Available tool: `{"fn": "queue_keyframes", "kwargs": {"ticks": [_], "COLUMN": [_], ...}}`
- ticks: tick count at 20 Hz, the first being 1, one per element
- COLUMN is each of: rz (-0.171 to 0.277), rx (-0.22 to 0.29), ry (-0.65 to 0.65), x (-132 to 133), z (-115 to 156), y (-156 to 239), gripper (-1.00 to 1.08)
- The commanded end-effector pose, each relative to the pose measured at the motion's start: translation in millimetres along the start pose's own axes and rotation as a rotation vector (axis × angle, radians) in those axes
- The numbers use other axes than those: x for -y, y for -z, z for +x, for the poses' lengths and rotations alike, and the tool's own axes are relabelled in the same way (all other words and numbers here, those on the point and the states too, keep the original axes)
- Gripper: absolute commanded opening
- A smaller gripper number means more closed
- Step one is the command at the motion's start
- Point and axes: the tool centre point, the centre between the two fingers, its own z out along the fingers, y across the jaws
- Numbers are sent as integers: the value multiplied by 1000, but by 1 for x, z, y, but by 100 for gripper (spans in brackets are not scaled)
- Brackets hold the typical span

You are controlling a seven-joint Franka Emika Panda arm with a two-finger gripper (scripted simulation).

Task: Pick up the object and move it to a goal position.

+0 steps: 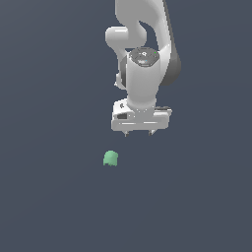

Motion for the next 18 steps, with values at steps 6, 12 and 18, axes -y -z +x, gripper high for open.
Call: {"fn": "queue_keyframes", "kwargs": {"ticks": [6, 12, 18], "rz": [8, 18, 18], "rx": [-2, -5, -5], "ry": [-14, -32, -31], "x": [1, 1, 1], "z": [0, 1, 1], "y": [5, 11, 11], "gripper": [100, 100, 100]}}
